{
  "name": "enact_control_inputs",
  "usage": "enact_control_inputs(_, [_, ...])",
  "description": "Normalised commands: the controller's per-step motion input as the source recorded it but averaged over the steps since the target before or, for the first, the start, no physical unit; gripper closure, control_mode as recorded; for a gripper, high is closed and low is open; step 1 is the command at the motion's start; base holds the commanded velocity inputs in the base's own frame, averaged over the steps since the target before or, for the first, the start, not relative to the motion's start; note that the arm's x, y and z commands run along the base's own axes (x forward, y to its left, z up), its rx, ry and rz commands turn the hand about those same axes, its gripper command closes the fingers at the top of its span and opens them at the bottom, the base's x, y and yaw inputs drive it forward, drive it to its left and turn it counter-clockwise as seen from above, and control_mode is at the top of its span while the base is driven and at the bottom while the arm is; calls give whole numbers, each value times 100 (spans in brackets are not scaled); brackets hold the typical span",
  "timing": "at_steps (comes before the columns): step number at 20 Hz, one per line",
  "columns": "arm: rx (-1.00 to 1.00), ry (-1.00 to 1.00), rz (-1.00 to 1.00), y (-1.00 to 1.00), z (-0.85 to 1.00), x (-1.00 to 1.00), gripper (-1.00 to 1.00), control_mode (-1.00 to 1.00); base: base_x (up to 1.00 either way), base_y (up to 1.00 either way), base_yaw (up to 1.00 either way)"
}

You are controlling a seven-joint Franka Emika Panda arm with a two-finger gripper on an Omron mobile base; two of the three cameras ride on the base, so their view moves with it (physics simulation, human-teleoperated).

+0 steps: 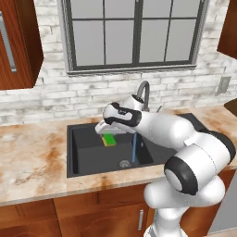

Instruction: Soak the sponge with water for a few seconds and then drop it inside the sink.

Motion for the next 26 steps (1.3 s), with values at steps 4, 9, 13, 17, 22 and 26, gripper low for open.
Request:
enact_control_inputs(4, [-11, 3, -16, 13, -14, 9, 100, -100, 0, 0, 0])
enact_control_inputs(9, [-20, -1, -16, 19, -27, 1, 100, -100, 0, 0, 0])
enact_control_inputs(13, [-20, -8, -16, 20, -33, 0, 100, -100, 0, 0, 0])
enact_control_inputs(17, [-6, 0, -16, 2, -3, 29, 100, -100, 0, 0, 0])
enact_control_inputs(22, [0, 0, -17, 0, 0, 45, 100, -100, 0, 0, 0])
enact_control_inputs(26, [0, 0, -17, 0, 0, 38, 100, -100, 0, 0, 0])
